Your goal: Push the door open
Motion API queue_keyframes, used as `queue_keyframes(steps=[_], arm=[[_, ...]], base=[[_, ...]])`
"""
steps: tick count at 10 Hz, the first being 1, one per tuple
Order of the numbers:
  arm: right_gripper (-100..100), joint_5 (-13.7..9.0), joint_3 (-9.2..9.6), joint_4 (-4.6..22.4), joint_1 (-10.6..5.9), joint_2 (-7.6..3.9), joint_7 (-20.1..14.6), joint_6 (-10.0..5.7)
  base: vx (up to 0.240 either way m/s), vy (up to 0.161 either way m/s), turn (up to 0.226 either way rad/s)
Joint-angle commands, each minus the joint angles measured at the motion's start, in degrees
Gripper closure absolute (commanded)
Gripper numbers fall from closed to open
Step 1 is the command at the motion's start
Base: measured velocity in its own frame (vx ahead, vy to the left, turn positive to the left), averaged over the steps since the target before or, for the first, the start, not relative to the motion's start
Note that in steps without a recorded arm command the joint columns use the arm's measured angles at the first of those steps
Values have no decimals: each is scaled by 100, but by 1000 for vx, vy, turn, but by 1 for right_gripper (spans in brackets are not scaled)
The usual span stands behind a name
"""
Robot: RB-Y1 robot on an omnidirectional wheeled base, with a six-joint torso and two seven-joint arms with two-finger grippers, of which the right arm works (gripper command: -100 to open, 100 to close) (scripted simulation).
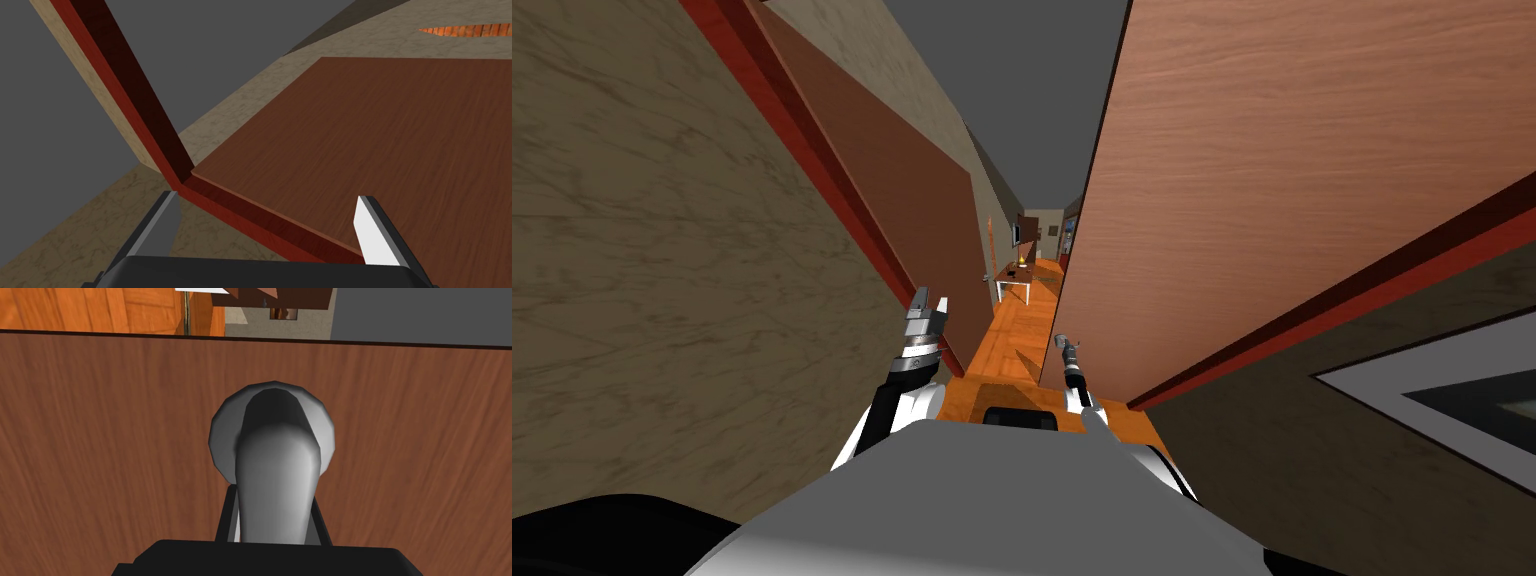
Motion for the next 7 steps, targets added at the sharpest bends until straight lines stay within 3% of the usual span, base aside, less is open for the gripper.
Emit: queue_keyframes(steps=[1,3,7], arm=[[100,5,10,11,24,14,-2,-4],[100,5,10,11,24,14,-2,-4],[100,-106,-167,14,16,-71,61,0]], base=[[0,0,0],[0,0,0],[145,41,-37]])
